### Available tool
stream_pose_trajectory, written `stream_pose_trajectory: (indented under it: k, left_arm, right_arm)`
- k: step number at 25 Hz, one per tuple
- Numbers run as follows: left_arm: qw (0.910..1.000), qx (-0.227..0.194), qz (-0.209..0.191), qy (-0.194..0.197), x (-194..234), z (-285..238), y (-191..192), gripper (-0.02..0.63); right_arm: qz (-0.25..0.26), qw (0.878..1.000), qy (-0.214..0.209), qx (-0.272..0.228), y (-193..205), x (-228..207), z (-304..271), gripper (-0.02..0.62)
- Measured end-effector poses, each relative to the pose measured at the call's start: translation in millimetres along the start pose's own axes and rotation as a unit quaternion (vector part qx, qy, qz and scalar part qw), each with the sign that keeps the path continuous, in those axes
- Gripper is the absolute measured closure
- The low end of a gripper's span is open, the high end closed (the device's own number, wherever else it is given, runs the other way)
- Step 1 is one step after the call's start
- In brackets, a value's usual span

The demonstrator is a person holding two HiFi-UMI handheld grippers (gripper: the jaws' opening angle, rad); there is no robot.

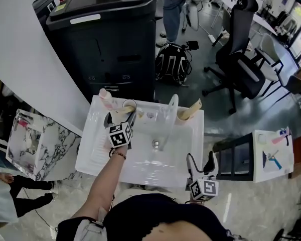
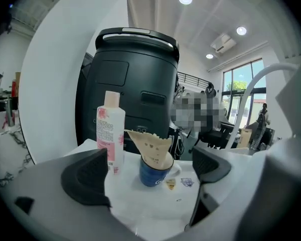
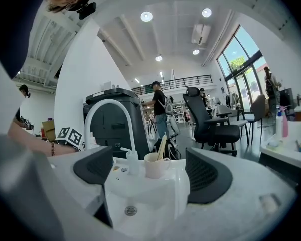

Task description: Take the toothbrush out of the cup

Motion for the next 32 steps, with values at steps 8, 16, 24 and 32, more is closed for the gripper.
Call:
stream_pose_trajectory:
  k: [8,16,24,32]
  left_arm:
    - [0.9999,-0.006,-0.007,0.011,10,-7,-3,0.553]
    - [0.9960,-0.060,-0.023,0.063,7,14,-28,0.574]
    - [0.9799,-0.138,-0.028,0.141,27,83,-85,0.574]
    - [0.9734,-0.116,-0.051,0.191,70,141,-99,0.575]
  right_arm:
    - [0.000,1.000,0.008,0.004,2,-6,-9,0.144]
    - [0.001,1.000,0.002,0.004,4,-1,-10,0.143]
    - [0.004,1.000,-0.011,0.009,9,10,-7,0.144]
    - [0.008,0.999,-0.031,0.005,8,23,-5,0.143]
Point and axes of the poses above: the fingertips, and each gripper's own axes: z backward along the fingers, x to its left, y out of its underside, the point moved 8 cm from there along z, backward along the fingers, and after that the axes turned 6 degrees about -x, right-handed, at the moved point
